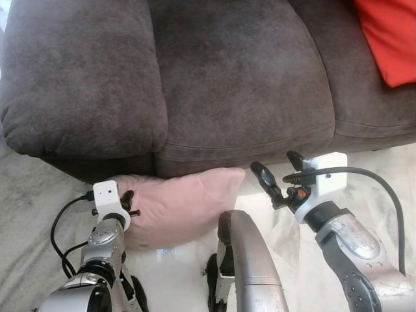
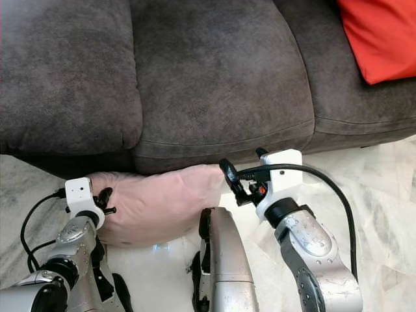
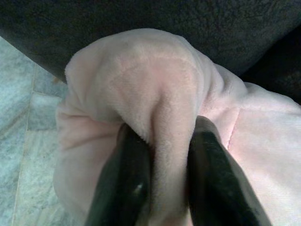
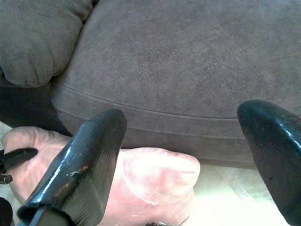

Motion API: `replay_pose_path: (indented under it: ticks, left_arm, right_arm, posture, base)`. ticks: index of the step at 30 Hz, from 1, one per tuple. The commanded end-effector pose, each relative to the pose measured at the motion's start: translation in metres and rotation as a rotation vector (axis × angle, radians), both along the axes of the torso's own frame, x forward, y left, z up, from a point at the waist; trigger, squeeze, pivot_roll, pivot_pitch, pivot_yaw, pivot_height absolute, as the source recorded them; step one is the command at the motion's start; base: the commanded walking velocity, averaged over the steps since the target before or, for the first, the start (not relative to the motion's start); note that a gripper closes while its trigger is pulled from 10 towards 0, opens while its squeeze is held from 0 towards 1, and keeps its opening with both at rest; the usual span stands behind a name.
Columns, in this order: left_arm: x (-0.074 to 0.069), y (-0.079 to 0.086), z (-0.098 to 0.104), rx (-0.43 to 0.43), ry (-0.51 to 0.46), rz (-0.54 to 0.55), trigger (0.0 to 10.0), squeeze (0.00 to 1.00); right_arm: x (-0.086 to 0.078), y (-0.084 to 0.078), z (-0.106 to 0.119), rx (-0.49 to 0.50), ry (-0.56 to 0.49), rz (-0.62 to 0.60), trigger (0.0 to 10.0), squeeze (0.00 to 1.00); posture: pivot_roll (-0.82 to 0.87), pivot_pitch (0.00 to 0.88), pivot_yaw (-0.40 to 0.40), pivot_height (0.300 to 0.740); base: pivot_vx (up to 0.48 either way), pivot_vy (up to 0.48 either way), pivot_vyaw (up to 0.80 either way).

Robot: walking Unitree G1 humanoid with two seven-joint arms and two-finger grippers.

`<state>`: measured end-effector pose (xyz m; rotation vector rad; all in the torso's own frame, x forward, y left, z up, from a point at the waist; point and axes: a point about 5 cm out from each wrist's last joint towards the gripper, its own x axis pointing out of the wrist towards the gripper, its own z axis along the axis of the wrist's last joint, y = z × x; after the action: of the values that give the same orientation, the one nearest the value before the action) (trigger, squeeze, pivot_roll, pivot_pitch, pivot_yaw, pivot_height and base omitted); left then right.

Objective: Move the pillow to the sofa from floor

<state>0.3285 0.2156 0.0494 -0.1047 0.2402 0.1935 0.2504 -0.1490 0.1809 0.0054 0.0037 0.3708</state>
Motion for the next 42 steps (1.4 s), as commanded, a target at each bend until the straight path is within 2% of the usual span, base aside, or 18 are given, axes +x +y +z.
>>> replay_pose_path:
  ticks: [1,14,21,24,25,26,31,37,42]
  left_arm:
    - [-0.013,0.001,-0.018,0.009,0.074,0.003,0.0,0.00]
    - [-0.016,0.003,-0.021,0.014,0.082,0.003,0.0,0.00]
    - [-0.017,0.005,-0.020,0.031,0.075,0.002,0.0,0.00]
    - [-0.014,0.008,-0.014,0.044,0.041,0.009,0.2,0.00]
    - [-0.013,0.007,-0.010,0.048,0.009,0.006,4.4,0.00]
    - [-0.010,0.005,-0.003,0.059,-0.053,-0.007,10.0,0.00]
    - [-0.008,0.003,0.006,0.072,-0.120,-0.021,10.0,0.00]
    - [-0.014,-0.004,0.025,0.043,-0.278,0.002,10.0,0.00]
    - [-0.017,-0.004,0.034,0.036,-0.335,0.008,10.0,0.00]
  right_arm:
    - [-0.003,-0.003,-0.001,-0.004,-0.003,-0.017,10.0,0.00]
    - [0.002,-0.001,-0.007,0.006,-0.003,-0.034,10.0,0.00]
    - [0.011,0.004,-0.013,0.019,-0.012,-0.041,10.0,0.00]
    - [0.020,0.008,-0.016,0.025,-0.022,-0.044,10.0,0.00]
    - [0.021,0.007,-0.016,0.029,-0.030,-0.051,10.0,0.00]
    - [0.025,0.005,-0.019,0.027,-0.036,-0.063,10.0,0.00]
    - [0.036,0.008,-0.026,0.033,-0.039,-0.079,10.0,0.00]
    - [0.055,0.014,-0.043,0.037,-0.035,-0.089,10.0,0.00]
    - [0.063,0.017,-0.048,0.037,-0.035,-0.096,10.0,0.00]
  posture:
    - [-0.17,0.435,-0.193,0.525]
    - [-0.16,0.419,-0.167,0.525]
    - [-0.13,0.370,-0.139,0.525]
    - [-0.11,0.319,-0.113,0.525]
    - [-0.10,0.311,-0.109,0.525]
    - [-0.09,0.282,-0.096,0.525]
    - [-0.06,0.224,-0.069,0.525]
    - [0.00,0.125,-0.037,0.525]
    - [0.03,0.084,-0.020,0.525]
  base:
    - [0.000,0.000,0.00]
    - [0.000,0.000,0.00]
    - [0.000,0.000,0.00]
    - [0.000,0.000,0.00]
    - [0.000,0.000,0.00]
    - [0.000,0.000,0.00]
    - [0.000,0.000,0.00]
    - [0.000,0.000,0.00]
    - [0.000,0.000,0.00]
